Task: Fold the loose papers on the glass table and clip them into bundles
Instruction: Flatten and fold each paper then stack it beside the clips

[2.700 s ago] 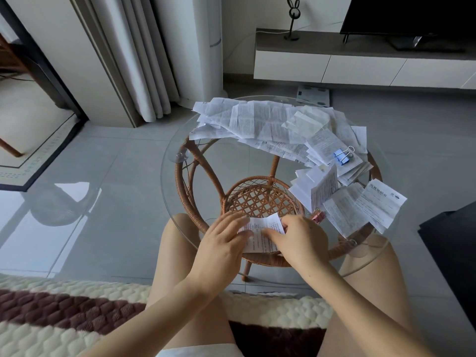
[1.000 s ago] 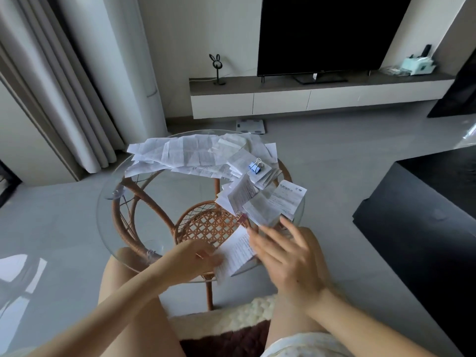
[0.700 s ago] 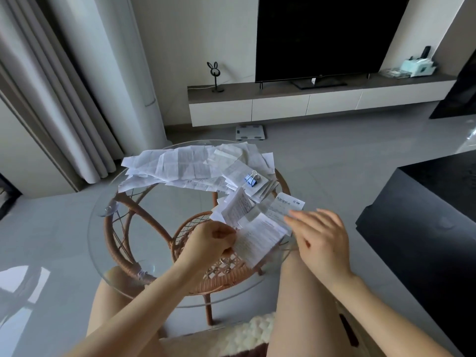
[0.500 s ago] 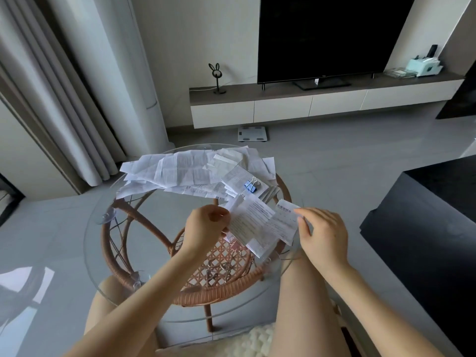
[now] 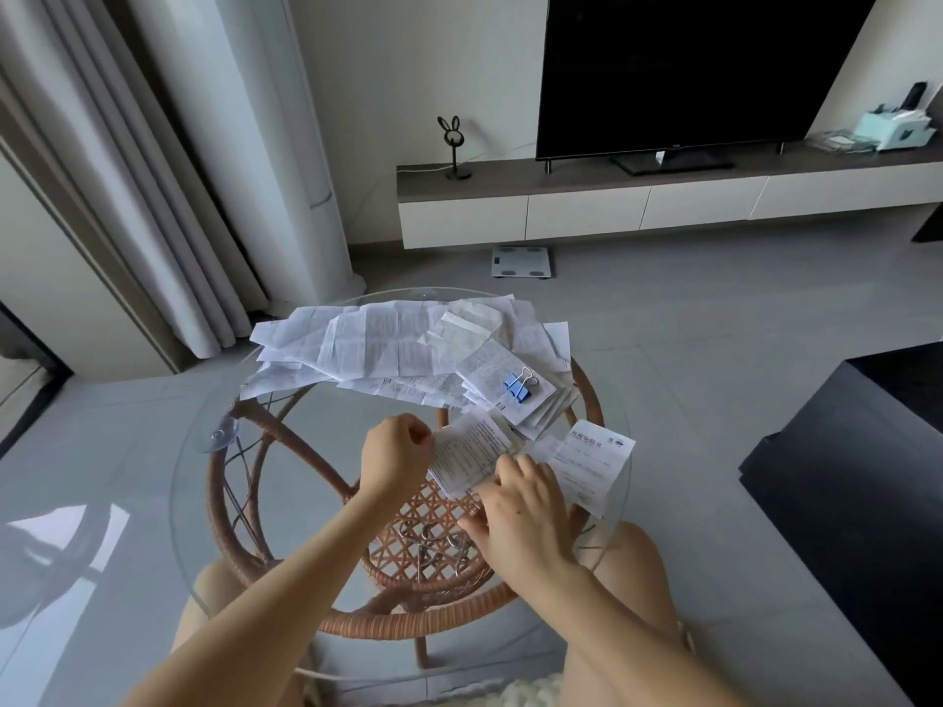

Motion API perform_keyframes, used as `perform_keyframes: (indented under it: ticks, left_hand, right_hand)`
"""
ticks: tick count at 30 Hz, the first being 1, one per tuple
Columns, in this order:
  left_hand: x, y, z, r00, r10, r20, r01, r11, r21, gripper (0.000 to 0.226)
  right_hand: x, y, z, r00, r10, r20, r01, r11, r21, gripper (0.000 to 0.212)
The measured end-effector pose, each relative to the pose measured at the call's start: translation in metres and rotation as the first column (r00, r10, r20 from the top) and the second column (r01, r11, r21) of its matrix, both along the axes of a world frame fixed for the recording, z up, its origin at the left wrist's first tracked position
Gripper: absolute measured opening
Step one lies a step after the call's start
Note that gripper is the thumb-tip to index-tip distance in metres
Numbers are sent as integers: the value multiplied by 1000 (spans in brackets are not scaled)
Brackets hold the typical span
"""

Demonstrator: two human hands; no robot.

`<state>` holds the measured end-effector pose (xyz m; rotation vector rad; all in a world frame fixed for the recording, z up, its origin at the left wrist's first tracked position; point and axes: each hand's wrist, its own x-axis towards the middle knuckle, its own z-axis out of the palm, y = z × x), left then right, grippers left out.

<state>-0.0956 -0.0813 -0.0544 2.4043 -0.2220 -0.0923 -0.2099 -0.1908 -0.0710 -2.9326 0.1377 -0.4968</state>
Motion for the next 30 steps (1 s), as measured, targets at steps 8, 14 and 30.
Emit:
perform_keyframes:
  ticks: [8,14,30]
  left_hand:
    - [5,0,-15,1000,-18,-11,18,1000,-12,11]
    - [7,4,-15,999,-47,-28,45,998,-48,14]
    - [118,22,-6,846,-401,352,97,764,637,38]
  right_hand:
    - [15,4,8,985,4,170,-37,980,193,26]
    - [66,-18,30,986,-52,-156,71,990,120,23]
    - [83,-21,61,962,78,-260,-60,995,79,49]
